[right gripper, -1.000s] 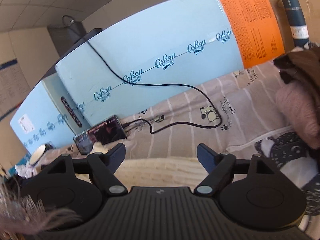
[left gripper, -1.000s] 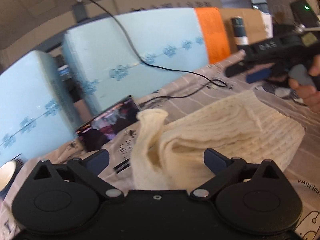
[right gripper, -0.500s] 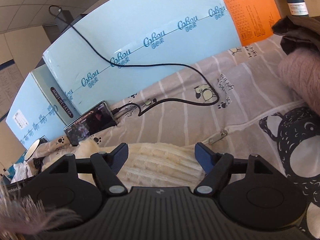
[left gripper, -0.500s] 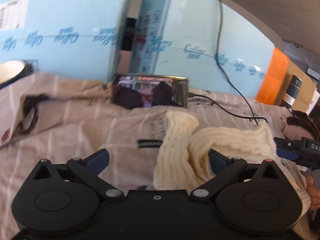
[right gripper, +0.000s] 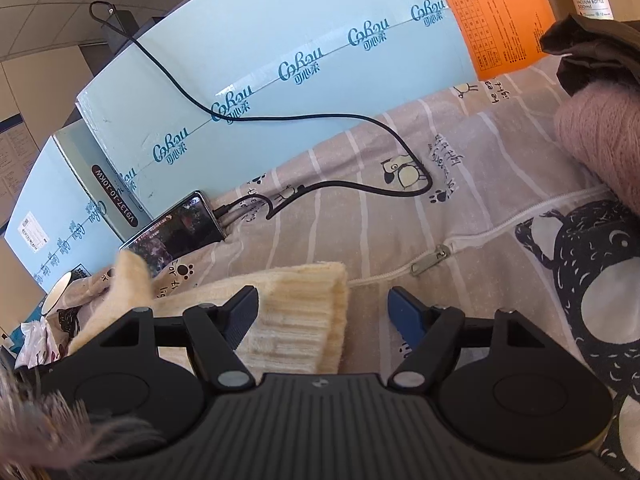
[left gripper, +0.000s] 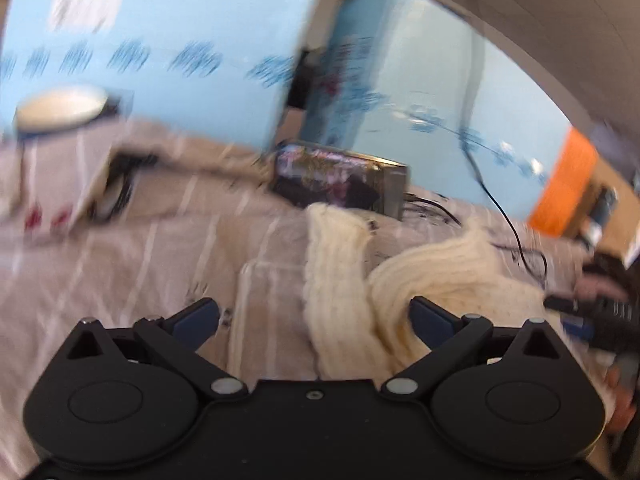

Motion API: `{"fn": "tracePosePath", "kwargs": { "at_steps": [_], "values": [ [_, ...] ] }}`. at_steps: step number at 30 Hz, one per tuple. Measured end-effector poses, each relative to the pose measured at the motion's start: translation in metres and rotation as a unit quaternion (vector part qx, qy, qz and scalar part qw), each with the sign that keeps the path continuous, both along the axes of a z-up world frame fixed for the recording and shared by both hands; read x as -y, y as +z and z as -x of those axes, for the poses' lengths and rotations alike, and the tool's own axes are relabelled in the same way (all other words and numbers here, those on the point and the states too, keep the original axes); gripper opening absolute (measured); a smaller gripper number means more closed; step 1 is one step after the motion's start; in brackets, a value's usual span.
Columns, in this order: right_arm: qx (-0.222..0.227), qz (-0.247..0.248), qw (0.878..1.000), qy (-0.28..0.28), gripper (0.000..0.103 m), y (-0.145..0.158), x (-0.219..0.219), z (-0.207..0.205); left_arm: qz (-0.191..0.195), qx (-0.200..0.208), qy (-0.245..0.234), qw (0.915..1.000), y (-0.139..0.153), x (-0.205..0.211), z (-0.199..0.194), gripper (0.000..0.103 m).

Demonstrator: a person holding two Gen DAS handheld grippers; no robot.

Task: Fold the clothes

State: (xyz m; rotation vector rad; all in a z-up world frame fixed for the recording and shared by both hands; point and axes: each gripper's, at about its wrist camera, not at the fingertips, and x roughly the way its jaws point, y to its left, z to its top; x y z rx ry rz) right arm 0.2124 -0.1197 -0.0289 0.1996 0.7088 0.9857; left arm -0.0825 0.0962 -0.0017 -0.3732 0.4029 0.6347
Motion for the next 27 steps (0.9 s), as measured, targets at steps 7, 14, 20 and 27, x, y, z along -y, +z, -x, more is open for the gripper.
{"fn": "tracePosePath", "kwargs": {
  "at_steps": [7, 14, 20, 27],
  "values": [
    [0.029, 0.014, 0.999, 0.011, 0.070, 0.008, -0.010, 0.003, -0.127, -0.061, -0.067, 0.9878, 0.012, 0.007, -0.043, 0.103],
    [0.129, 0.054, 0.986, 0.086, 0.080, 0.025, -0.035, 0.015, -0.075, -0.057, 0.017, 0.9954, 0.007, -0.029, -0.016, 0.103],
    [0.162, 0.089, 0.974, 0.132, 0.084, 0.018, -0.050, 0.012, -0.070, -0.080, 0.061, 0.9925, -0.004, -0.037, 0.014, 0.103],
    [0.127, 0.080, 0.979, 0.136, 0.059, 0.009, -0.044, 0.006, -0.132, -0.005, 0.187, 0.9735, 0.024, -0.045, 0.050, 0.103]
  ]
}}
